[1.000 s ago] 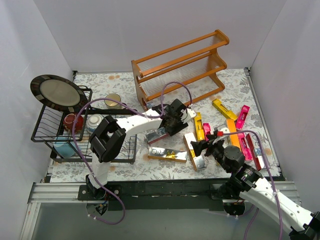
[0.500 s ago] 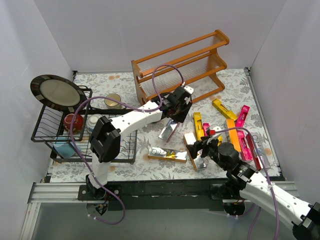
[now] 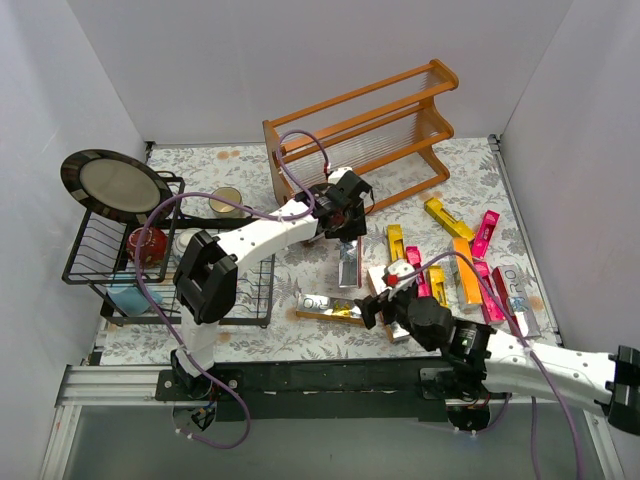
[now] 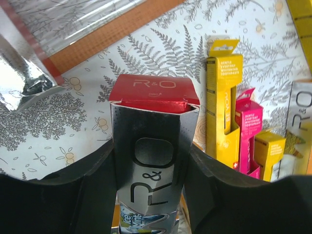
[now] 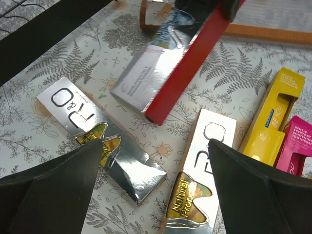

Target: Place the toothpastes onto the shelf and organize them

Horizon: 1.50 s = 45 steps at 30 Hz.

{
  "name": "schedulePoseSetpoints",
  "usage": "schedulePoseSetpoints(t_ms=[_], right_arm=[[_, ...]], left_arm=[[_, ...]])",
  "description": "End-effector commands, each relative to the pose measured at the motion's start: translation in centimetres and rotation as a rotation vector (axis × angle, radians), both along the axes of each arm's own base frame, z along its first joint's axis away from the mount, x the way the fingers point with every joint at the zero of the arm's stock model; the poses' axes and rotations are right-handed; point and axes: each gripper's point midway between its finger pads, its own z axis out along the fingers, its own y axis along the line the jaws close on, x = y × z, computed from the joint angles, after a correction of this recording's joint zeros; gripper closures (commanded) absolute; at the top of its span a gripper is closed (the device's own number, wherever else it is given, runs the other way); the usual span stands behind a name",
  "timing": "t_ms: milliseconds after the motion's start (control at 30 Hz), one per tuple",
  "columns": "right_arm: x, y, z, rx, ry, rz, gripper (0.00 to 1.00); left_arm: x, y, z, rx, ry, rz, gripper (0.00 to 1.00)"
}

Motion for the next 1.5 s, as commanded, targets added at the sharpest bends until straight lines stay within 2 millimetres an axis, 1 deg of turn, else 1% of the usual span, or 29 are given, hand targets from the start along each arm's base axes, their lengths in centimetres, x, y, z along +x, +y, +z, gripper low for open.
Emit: schedulePoseSetpoints(t_ms=[0,33,67,100,133,167,233,267,333,500,600,667,700,800,1033,1200,1267,1400,1467], right_arm=[[0.6,0.7,5.3,-0.033,-0.211,-0.145,0.02],[0.6,0.5,6.1,-0.029,-0.241,-0.199,0.02],[-0.3,1.7,6.1,-0.074,-0.269,-0.168,0.02],[-0.5,2.0,6.2,-0.124,-0.306,-0.166,0.01],[-0.3,1.9,6.8,-0.118,-0.320,-0.219,0.01],[-0.5,2.7,6.4,-0.161,-0.328,-0.226,0.02],[-0.2,2.5,6.4,-0.179,-0.333,-0.297,0.01],[0.0,2.6,5.9,-0.201,-0.335,-0.322,0.01],[0.1,2.6,6.1,-0.190,-0.331,-0.365,0.01],[0.6,3.3,5.6,-0.193,-0.321,-0.358,0.02],[1.6,2.9,4.3,-0.227,-0.303,-0.387,0.02],[2.1,3.1,3.7,-0.209,-0.266,-0.388,0.01],[2.4,2.9,3.3,-0.226,-0.259,-0.390,0.01],[3.2,2.7,2.8,-0.242,-0.249,-0.401,0.01],[3.6,3.6,1.3,-0.284,-0.242,-0.372,0.03],[3.5,4.6,1.3,-0.270,-0.230,-0.337,0.02],[3.5,4.7,1.7,-0.244,-0.231,-0.338,0.02],[4.0,4.0,1.8,-0.250,-0.249,-0.369,0.05],[4.3,3.4,1.5,-0.260,-0.254,-0.388,0.07]], left_arm=[[0.8,1.1,4.7,-0.116,-0.062,0.162,0.96],[0.8,1.2,4.7,-0.117,-0.060,0.166,0.96],[0.7,1.1,4.7,-0.122,-0.055,0.170,0.95],[0.7,1.0,4.8,-0.132,-0.052,0.176,0.95],[0.6,1.0,4.9,-0.135,-0.047,0.181,0.95],[0.6,1.1,4.9,-0.138,-0.044,0.185,0.95],[0.5,1.0,5.1,-0.150,-0.037,0.195,0.94],[0.4,1.0,5.2,-0.153,-0.038,0.194,0.94],[0.3,1.1,5.2,-0.156,-0.031,0.200,0.94],[-0.1,1.1,5.5,-0.175,-0.025,0.198,0.94],[-0.2,1.0,5.6,-0.183,-0.022,0.194,0.94],[-0.3,1.0,5.6,-0.186,-0.019,0.192,0.95],[-0.3,1.1,5.6,-0.184,-0.019,0.193,0.95],[-0.3,1.2,5.7,-0.191,-0.019,0.199,0.95],[-0.3,1.2,6.0,-0.200,-0.025,0.208,0.94],[0.0,1.4,6.0,-0.195,-0.034,0.221,0.94],[-0.1,1.3,6.1,-0.199,-0.033,0.220,0.94],[-0.2,1.2,6.4,-0.207,-0.032,0.212,0.94],[-0.2,1.2,6.4,-0.211,-0.031,0.213,0.94]])
